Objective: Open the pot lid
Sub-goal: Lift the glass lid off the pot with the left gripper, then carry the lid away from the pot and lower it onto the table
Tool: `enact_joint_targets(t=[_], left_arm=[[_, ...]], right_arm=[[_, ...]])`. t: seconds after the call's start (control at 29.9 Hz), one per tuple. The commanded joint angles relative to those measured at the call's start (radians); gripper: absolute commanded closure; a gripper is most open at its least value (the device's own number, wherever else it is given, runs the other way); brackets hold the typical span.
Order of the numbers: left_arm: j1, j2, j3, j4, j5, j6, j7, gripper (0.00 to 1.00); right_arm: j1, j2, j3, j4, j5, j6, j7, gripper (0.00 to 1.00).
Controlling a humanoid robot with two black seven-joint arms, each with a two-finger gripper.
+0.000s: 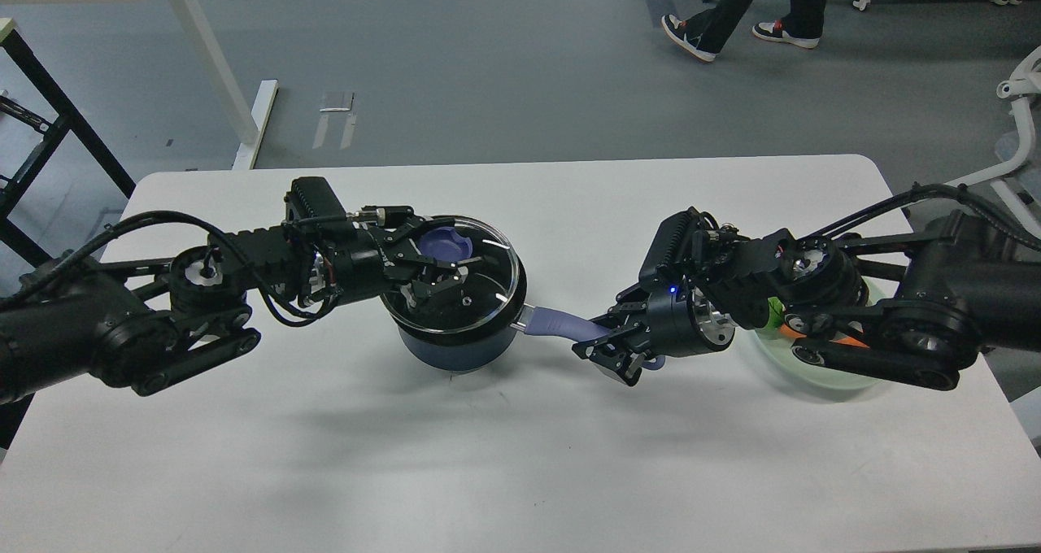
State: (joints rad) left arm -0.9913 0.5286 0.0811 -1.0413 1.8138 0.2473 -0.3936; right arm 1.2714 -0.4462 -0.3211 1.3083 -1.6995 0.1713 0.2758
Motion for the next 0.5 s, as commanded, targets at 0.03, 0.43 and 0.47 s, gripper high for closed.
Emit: enact_joint_targets(t=[0.03,0.43,0.47], left_arm=[[-0.009,0.030,-0.004,-0.019,-0.007,0.001,-0.007,0.60],[-0.023,0.280,0.002,-0.060,-0.086,0.004,-0.082,0.59],[-0.018,0.310,0.003,-0.060,-0.100,0.004,-0.083,0.59]], right_arm=[[0.000,-0.002,0.000,-0.001,0.000,-0.001,0.000,0.79],[-0.001,-0.019,0.000,0.000,0.001,-0.001,0.000,0.79],[-0.001,-0.022,0.000,0.000,0.001,-0.001,0.000,0.79]])
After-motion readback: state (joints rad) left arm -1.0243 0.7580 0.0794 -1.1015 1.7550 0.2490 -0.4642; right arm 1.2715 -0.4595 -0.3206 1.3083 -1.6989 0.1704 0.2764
